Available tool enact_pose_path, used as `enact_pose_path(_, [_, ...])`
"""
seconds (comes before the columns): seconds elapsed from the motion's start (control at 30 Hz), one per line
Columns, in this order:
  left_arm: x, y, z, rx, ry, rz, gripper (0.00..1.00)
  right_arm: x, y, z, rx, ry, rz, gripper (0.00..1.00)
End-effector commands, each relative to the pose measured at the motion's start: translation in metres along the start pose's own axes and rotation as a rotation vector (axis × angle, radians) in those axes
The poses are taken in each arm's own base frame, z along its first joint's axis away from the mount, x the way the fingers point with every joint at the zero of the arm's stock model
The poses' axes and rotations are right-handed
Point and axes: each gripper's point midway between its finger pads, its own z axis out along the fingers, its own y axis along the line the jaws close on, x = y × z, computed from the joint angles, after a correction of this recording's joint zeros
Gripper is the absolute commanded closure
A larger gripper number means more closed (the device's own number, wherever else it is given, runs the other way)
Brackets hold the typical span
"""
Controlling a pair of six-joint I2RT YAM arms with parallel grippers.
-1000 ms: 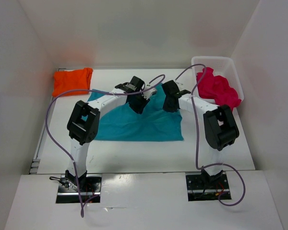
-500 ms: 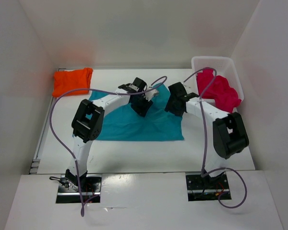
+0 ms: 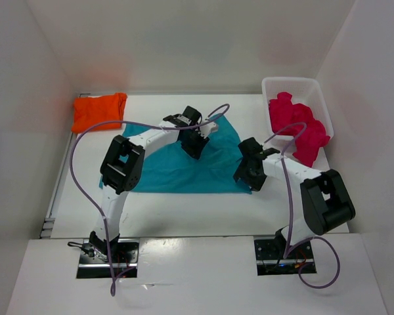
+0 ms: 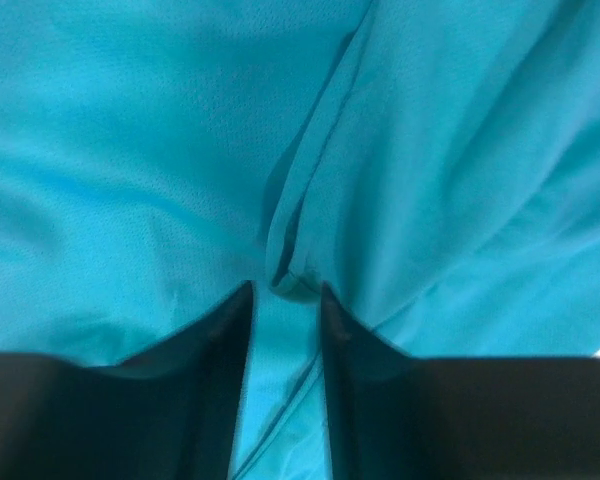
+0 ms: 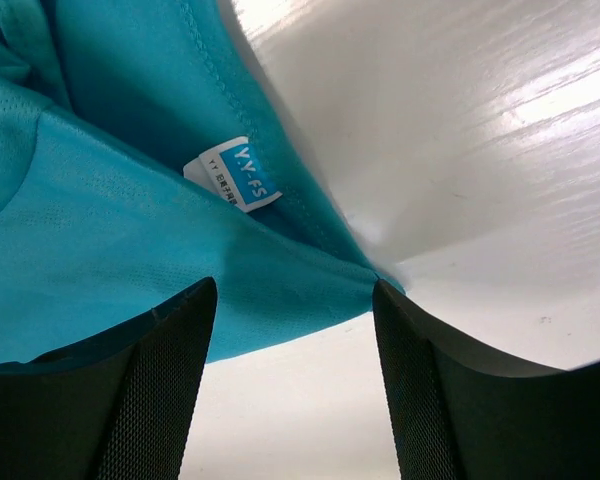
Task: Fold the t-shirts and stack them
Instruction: Fold the flattened tshirt in 1/3 of the way
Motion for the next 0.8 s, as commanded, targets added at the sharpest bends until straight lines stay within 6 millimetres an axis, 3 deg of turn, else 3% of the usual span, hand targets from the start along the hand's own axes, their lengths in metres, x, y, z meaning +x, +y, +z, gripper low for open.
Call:
enact_pose_path(0.0, [-0.01, 0.001, 0.008, 0.003, -0.029, 0.012, 0.65, 0.004, 0.0, -0.006, -0.016, 0.008, 0.045, 0.31])
enact_pose_path(0.1, [-0.013, 0.011, 0.008, -0.051, -0.037, 0.008, 0.8, 0.011, -0.012, 0.005, 0.003, 0.037, 0.065, 0.31])
enact_pose_path(0.2, [-0.016, 0.027, 0.001, -0.148, -0.038, 0.01, 0.8, 0.014, -0.02, 0.012, 0.017, 0.055, 0.084, 0.31])
enact_pose_path(0.3, [-0.023, 0.031, -0.007, -0.178, -0.056, 0.014, 0.79, 0.016, -0.023, 0.012, 0.02, 0.056, 0.093, 0.31])
enact_pose_path(0.4, [-0.024, 0.031, -0.018, -0.171, -0.051, -0.004, 0.65, 0.012, -0.021, 0.008, 0.015, 0.042, 0.095, 0.31])
enact_pose_path(0.43, [-0.03, 0.028, -0.027, -0.164, -0.061, -0.002, 0.53, 0.007, -0.016, 0.004, -0.005, 0.027, 0.086, 0.31])
enact_pose_path(0.5, [-0.036, 0.018, -0.039, -0.126, -0.072, 0.0, 0.43, 0.001, -0.012, -0.005, -0.033, 0.007, 0.076, 0.31])
enact_pose_path(0.57, [-0.042, 0.01, -0.066, -0.093, -0.089, 0.005, 0.37, -0.001, -0.007, -0.015, -0.056, -0.006, 0.07, 0.3])
enact_pose_path(0.6, [-0.043, 0.015, -0.08, -0.097, -0.102, 0.007, 0.33, -0.001, -0.004, -0.021, -0.066, -0.01, 0.062, 0.3])
enact_pose_path(0.63, [-0.04, 0.022, -0.107, -0.118, -0.123, -0.001, 0.31, -0.005, -0.001, -0.029, -0.095, -0.031, 0.076, 0.28])
enact_pose_path(0.7, [-0.029, 0.035, -0.134, -0.172, -0.136, 0.01, 0.25, -0.005, -0.002, -0.038, -0.117, -0.045, 0.095, 0.27])
enact_pose_path(0.73, [-0.027, 0.038, -0.164, -0.223, -0.173, 0.021, 0.23, -0.005, 0.0, -0.041, -0.132, -0.044, 0.113, 0.26])
enact_pose_path(0.77, [-0.011, 0.056, -0.178, -0.303, -0.152, 0.006, 0.21, -0.002, -0.003, -0.04, -0.128, -0.04, 0.112, 0.26])
